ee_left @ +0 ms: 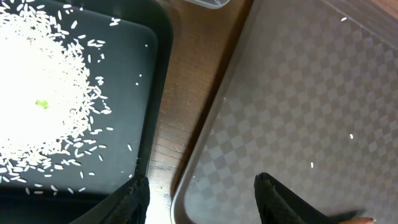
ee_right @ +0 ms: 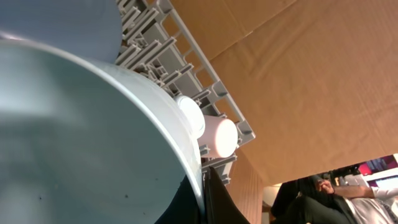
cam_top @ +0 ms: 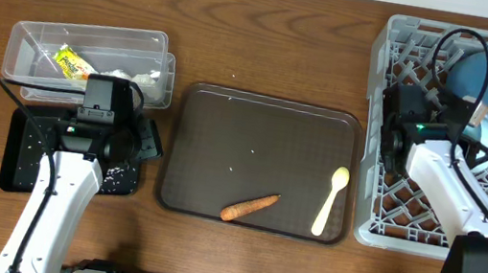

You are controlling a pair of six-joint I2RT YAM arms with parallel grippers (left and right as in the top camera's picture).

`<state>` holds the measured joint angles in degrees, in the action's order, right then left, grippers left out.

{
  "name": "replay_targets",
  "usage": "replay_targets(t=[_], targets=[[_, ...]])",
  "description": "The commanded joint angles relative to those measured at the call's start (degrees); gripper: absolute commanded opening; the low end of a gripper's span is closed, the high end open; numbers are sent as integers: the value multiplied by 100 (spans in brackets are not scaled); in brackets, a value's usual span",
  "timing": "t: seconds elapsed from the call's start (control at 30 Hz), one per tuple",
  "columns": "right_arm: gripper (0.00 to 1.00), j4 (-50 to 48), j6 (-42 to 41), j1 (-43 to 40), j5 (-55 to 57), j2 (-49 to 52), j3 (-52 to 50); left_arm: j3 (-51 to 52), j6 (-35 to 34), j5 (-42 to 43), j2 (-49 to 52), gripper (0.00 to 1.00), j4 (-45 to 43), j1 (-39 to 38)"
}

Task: Sort waste into correct bins and load items into the dishwasher rack
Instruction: 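Carry the white bowl right and place it in the rack, then reach the right gripper to the yellow spoon and grasp it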

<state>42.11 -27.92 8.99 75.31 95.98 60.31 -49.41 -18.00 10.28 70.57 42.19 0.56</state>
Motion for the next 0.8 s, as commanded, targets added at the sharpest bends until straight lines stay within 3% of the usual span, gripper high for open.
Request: replay_targets(t=[0.0, 0.3, 0.47, 0.67, 0.77], targets=[[1, 42, 101, 221, -354, 31, -155, -33, 28, -72, 17, 57, 20, 17], [6, 144, 55, 960, -1462, 31, -155, -31, 28, -72, 17, 57, 42, 17], [42, 361, 59, 1255, -1958, 31, -155, -31, 31, -72, 17, 57, 42, 17], [74, 570, 57, 1307, -2367, 22, -153, -33, 28, -72, 17, 57, 42, 17], [82, 568, 55, 1307, -2387, -125, -120, -33, 31, -72, 17, 57, 42, 17]])
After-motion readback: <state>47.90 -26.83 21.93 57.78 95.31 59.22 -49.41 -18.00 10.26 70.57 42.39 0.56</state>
